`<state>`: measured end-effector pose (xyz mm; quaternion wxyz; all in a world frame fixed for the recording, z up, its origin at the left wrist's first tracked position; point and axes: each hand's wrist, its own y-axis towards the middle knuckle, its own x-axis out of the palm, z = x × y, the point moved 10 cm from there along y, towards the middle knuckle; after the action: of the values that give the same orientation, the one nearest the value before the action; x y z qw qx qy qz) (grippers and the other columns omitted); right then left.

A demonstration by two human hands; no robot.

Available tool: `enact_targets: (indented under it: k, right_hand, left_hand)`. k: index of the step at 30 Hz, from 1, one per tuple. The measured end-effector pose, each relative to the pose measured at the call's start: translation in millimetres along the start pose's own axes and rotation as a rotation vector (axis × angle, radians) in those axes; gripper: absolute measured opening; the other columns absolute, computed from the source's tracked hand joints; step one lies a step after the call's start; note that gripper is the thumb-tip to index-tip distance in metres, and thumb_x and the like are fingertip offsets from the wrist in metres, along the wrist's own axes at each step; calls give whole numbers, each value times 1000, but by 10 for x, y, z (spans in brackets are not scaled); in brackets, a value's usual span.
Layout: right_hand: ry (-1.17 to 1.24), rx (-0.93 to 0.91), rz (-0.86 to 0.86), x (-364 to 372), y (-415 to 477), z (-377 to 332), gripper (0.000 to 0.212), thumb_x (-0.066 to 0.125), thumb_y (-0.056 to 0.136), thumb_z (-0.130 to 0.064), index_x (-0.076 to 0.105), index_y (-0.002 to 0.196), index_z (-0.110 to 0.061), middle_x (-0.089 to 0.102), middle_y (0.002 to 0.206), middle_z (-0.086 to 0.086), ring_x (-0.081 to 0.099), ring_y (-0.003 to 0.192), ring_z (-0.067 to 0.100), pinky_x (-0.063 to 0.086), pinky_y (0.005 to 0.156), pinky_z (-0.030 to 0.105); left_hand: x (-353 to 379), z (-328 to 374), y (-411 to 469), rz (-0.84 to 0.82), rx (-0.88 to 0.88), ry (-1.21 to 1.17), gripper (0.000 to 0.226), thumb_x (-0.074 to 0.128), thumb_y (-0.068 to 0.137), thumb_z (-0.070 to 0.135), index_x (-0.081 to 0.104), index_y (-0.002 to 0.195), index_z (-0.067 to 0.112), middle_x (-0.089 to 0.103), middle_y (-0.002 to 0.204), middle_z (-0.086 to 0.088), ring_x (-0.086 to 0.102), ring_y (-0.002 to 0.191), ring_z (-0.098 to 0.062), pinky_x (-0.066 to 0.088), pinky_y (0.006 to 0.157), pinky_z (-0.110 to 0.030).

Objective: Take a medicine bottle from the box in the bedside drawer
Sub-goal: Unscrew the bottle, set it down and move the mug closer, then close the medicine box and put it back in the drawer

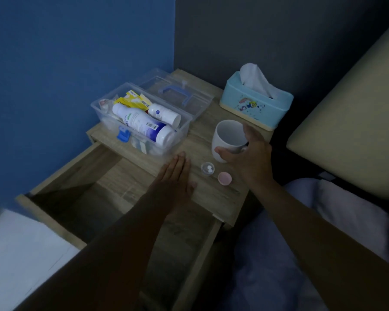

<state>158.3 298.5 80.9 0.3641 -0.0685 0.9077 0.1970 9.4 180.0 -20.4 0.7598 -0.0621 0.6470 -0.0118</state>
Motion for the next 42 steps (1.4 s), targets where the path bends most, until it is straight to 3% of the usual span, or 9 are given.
enact_targets:
  k: [5, 9, 13, 17, 21, 25, 30, 37, 42]
  right_hand:
    - [-75, 27, -77, 111, -86, -53, 96, 81, 71, -47, 33, 146, -14, 45, 142, 5, 46, 129, 24, 41, 99, 33]
    - [-232, -126, 9, 71, -257, -405, 100, 60, 87, -55, 7, 159, -9, 5, 168, 9, 8, 154, 24, 6, 123, 38]
    - [-288, -310, 43, 103, -249, -890, 90, 56, 93, -43, 10, 158, -2, 7, 167, 15, 4, 156, 27, -2, 126, 38]
    - [-158, -283, -53, 391, -103, -1133, 86, 57, 93, -38, 10, 158, -7, 10, 167, 13, 7, 155, 25, 4, 124, 34]
    - [61, 40, -172, 822, 181, -1084, 89, 54, 95, -42, 0, 159, -12, 6, 168, 8, 12, 155, 25, 21, 125, 43]
    - [215, 396, -169, 1094, 438, -906, 89, 52, 95, -44, 1, 159, -8, 22, 163, 16, 41, 142, 34, 43, 111, 44]
    - [277, 712, -134, 1264, 669, -614, 73, 45, 99, -45, 25, 154, -1, 38, 155, 20, 46, 137, 33, 43, 111, 44]
    - [444, 636, -140, 1289, 898, -553, 45, 50, 98, -21, 50, 139, 0, 57, 139, 19, 57, 127, 33, 47, 72, 29]
    - [584, 625, 9, 1104, 958, -548, 48, 48, 96, -24, 48, 140, -6, 56, 119, 8, 56, 108, 22, 43, 84, 29]
  left_hand:
    - [-94, -25, -74, -171, 57, -222, 76, 43, 99, 35, 2, 157, 10, -2, 166, -13, -3, 153, -25, 6, 122, -39]
    - [-372, -360, -372, 16, 8, -463, 67, 52, 95, 19, 22, 155, 23, 21, 164, -1, 20, 150, -16, 22, 119, -29]
    - [-395, -851, -712, 54, -159, -545, 58, 55, 93, 17, 40, 146, 32, 41, 152, 7, 38, 140, -10, 37, 111, -33]
    - [-450, -1371, -900, 65, -440, -494, 17, 49, 96, 23, 60, 110, 25, 67, 103, -4, 65, 89, -11, 57, 79, -35]
    - [-938, -1530, -822, 415, -360, -397, 71, 51, 88, 6, 27, 154, 17, 26, 161, -8, 29, 147, -26, 31, 115, -42]
    - [-1159, -1586, -562, 488, -275, -333, 87, 52, 81, -3, 9, 156, 4, 4, 166, -11, 4, 154, -26, 12, 124, -39]
    - [-943, -1728, -347, 381, -314, -237, 86, 51, 84, 6, 4, 156, 3, -2, 166, -13, -4, 153, -29, 7, 124, -43]
    - [-584, -1822, -497, 343, -338, -275, 85, 49, 84, 6, 3, 157, 8, 2, 166, -14, -1, 153, -30, 8, 124, -46]
    - [-824, -1775, -402, 435, -307, -254, 93, 49, 75, -4, 3, 156, 3, 0, 166, -13, -3, 153, -29, 5, 123, -40]
